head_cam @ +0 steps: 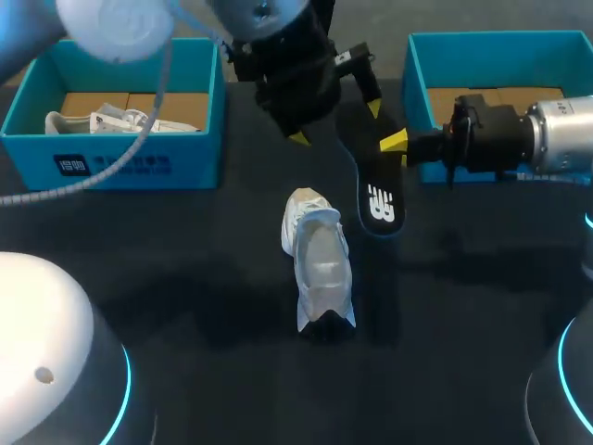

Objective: Take the shoe out of the shoebox, open the shoe tongue, remove and reinsert the insole, then place the shoe into the shoebox

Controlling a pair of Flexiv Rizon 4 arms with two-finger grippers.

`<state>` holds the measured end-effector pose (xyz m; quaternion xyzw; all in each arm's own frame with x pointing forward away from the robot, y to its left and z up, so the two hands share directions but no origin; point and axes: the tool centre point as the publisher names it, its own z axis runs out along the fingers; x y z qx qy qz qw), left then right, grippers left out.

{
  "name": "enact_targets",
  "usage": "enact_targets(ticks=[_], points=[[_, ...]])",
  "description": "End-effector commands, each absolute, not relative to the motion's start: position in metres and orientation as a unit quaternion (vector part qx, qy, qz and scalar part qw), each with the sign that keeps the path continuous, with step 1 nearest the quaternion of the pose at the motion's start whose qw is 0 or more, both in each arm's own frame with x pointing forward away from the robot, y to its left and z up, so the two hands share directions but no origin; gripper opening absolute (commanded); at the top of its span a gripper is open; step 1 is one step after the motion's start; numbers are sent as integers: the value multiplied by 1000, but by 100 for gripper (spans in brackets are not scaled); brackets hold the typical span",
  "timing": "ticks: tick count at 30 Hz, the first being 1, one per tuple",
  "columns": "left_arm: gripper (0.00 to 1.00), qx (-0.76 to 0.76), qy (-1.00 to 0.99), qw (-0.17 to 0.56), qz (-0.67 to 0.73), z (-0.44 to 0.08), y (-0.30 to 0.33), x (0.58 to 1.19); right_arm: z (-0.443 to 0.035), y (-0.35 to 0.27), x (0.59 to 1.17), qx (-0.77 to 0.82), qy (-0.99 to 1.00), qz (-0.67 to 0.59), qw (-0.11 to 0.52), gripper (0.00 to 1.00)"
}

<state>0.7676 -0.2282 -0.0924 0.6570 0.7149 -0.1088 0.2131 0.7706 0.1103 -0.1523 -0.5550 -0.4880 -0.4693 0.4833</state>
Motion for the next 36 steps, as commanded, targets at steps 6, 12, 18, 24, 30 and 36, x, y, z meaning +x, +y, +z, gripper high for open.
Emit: enact_targets(ticks=[6, 12, 18, 24, 30, 36], points=[[100, 571, 566, 496, -328, -107, -219, 771, -148, 112, 763, -554, -482, -477, 484, 0], [100, 533, 556, 528, -358, -112, -215, 773, -146, 111, 762, -557, -478, -479, 482, 0], [100, 521, 551, 536, -370, -113, -214, 773, -146, 110, 761, -559, -475, -480, 481, 0], [100, 521, 551, 536, -370, -113, -214, 773, -145, 111, 760, -561, -471, -481, 481, 0], [100, 521, 551, 536, -370, -113, -214, 773, -142, 113, 757, -560, -465, -485, 484, 0], [100, 508, 556, 544, -369, -120, -212, 776, -139, 114, 754, -559, -458, -490, 487, 0]])
